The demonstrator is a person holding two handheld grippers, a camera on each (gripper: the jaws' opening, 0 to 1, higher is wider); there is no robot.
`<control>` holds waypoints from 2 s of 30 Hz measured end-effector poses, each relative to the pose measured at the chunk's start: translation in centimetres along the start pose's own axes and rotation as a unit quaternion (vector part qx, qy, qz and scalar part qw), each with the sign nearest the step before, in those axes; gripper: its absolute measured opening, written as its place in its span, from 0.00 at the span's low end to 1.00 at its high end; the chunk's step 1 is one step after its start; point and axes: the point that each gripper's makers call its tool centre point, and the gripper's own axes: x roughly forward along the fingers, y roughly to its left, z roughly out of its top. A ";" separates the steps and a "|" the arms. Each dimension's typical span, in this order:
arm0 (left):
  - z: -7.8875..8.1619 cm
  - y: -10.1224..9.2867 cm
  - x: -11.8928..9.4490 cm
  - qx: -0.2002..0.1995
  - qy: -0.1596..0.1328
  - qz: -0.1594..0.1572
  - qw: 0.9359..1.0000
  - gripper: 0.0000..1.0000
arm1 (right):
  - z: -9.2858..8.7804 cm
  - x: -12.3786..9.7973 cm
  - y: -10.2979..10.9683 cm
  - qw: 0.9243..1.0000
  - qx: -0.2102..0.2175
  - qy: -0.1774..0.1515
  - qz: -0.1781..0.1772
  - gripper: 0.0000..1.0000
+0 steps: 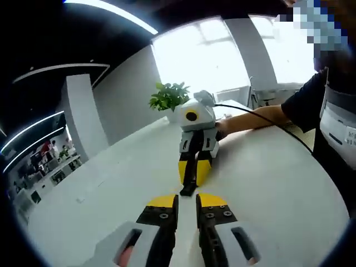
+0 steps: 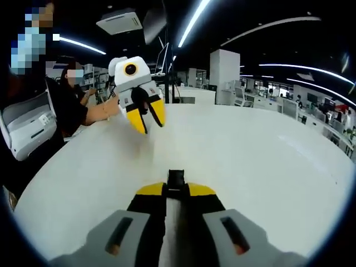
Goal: Snap the two parts of the plastic buckle together until the buckle closes and remains connected.
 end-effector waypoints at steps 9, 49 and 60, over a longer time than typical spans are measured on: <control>0.6 -0.4 -0.2 -0.002 -0.013 -0.002 1.000 0.12 | -0.1 -0.1 -0.4 1.000 -0.001 0.000 -0.012 0.13; 0.6 -0.9 0.0 -0.009 -0.016 -0.001 1.000 0.12 | -0.2 -1.2 -2.9 0.997 -0.002 -0.006 -0.072 0.13; 0.6 -0.4 -0.2 -0.010 -0.015 0.006 1.000 0.12 | 0.0 -1.5 -3.4 0.996 0.002 -0.009 -0.083 0.13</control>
